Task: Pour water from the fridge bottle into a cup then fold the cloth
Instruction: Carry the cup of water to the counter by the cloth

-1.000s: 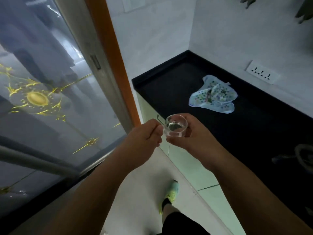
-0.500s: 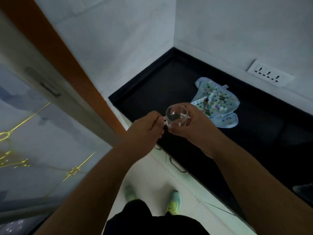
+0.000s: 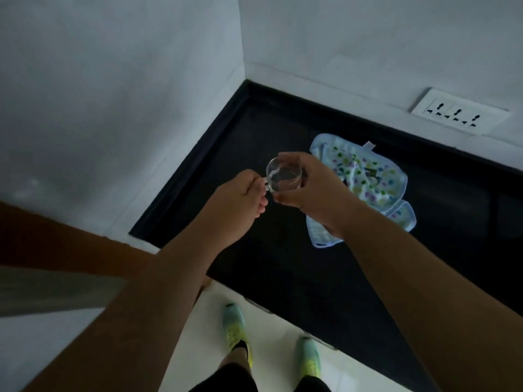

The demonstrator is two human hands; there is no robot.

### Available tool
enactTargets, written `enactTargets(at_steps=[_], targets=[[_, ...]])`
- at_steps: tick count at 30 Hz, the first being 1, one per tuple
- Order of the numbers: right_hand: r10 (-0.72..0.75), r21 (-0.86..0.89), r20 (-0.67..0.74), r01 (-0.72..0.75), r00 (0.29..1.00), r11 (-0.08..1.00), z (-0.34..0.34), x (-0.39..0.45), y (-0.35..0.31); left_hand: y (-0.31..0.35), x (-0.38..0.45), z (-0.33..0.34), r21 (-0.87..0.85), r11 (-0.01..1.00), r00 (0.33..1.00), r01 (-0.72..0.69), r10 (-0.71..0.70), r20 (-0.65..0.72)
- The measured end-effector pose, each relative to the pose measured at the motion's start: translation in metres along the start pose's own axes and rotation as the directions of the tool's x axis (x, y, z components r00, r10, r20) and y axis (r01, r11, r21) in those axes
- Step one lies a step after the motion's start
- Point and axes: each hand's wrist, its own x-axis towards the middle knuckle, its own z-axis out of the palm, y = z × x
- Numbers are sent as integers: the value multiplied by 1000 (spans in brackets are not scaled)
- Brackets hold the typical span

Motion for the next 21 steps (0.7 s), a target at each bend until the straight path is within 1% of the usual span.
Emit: enactTargets(at_steps=[3,5,10,13,16,21], targets=[[10,-24,-83,-12,996,1000,13,35,7,-15,41,-10,5,1000,1000,7,-7,29],[16,-41,-114,-21,993,999,19,58,13,-24,66,-13,5,1000,999,15,-15,38],[4,-88,-99,-12,995,996,27,117,38,-47,123,-9,-2,997,997,71,-71,32],[-10,-114,-84,0,996,993,28,150,52,-60,153,-3,-36,991,992,126,-126,18],[-23,-168,-99,7,995,986,32,175,66,-70,179,5,-77,982,985,171,-171,-1],[-44,-235,-125,13,991,972,39,212,81,-87,215,12,-114,974,979,195,-200,-37]])
